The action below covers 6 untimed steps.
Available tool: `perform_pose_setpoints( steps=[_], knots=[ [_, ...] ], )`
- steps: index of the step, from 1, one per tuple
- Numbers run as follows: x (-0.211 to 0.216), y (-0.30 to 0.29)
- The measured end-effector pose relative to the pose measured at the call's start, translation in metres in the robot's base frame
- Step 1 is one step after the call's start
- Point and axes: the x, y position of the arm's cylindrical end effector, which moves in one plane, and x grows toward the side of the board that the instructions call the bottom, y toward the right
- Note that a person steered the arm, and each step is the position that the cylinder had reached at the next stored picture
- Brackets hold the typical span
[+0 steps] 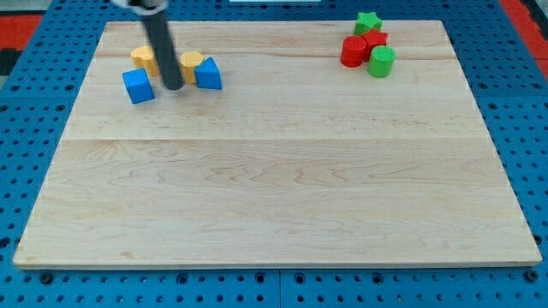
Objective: Push the yellow hexagon left a bit
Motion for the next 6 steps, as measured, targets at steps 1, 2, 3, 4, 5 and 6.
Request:
perform_pose_setpoints(
  steps=[1,2,3,4,5,6],
  knots=[
    [-0.033,0.003],
    [-0.060,-0.009],
    [-0.065,-0.040],
    [-0.093,-0.038],
    [-0.129,0.000],
    [-0.112,0.062]
  ],
)
